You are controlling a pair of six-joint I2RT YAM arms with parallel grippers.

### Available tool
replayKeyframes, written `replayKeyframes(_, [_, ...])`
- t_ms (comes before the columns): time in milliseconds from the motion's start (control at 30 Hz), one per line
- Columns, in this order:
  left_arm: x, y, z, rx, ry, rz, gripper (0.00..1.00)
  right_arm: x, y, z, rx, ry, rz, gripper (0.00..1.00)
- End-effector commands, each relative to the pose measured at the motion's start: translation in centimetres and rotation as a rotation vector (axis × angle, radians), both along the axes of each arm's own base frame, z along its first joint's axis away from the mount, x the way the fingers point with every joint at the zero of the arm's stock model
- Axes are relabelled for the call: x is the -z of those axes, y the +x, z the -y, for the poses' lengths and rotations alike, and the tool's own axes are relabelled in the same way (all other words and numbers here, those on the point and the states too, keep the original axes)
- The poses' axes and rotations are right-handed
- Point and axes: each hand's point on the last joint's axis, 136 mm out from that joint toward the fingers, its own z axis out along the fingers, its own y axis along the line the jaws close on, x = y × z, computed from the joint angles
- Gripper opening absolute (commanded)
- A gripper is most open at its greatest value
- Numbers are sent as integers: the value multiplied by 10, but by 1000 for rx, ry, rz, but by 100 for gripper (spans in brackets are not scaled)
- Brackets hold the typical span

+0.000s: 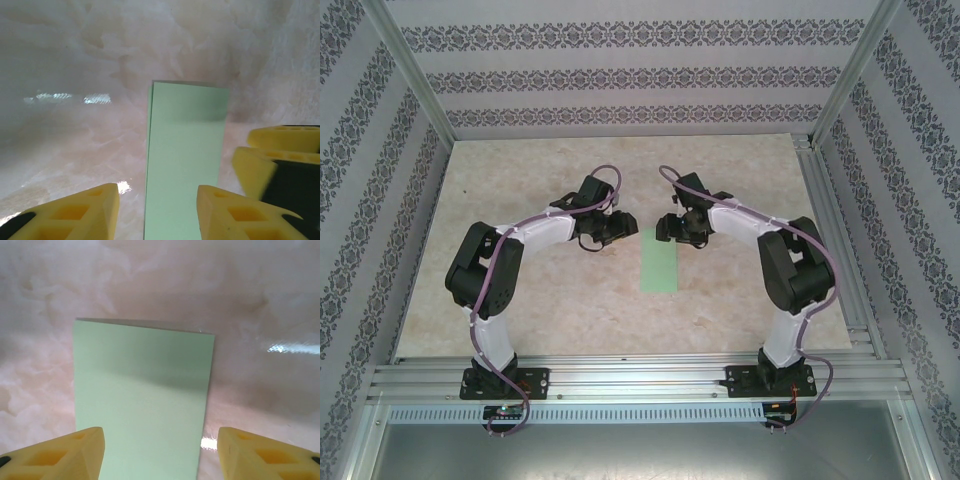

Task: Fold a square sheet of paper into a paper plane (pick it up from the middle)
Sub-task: Move the paper to the center of the table, then fold the triangle a second time at the center of the table.

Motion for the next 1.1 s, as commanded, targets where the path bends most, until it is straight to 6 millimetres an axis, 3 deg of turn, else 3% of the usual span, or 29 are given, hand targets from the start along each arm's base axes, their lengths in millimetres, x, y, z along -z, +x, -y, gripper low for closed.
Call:
replayKeyframes(0, [-13, 8, -13, -36, -14, 44, 46, -39, -11, -3, -257, -106, 220, 62])
replayKeyframes(100, [-13, 11, -25, -60, -13, 48, 47, -46, -45, -19, -581, -234, 363, 63])
replayKeyframes(233, [-11, 14, -40, -93, -18, 47, 47, -27, -99, -27, -1031, -356, 433, 60])
replayKeyframes(300, [-11, 15, -47, -108, -22, 46, 46, -16, -116, -26, -1139, -359, 409, 60])
replayKeyframes(467, [-10, 15, -56, -122, -26, 45, 46, 1, -135, -23, -1280, -372, 349, 58])
replayKeyframes(700, [-5, 14, -56, -121, -33, 38, 46, 18, -136, -34, -1364, -405, 368, 60])
replayKeyframes(933, [-3, 11, -56, -117, -32, 33, 46, 34, -124, -39, -1365, -449, 348, 60])
replayKeyframes(1067, [-2, 11, -56, -118, -32, 30, 47, 32, -113, -45, -1337, -478, 391, 59])
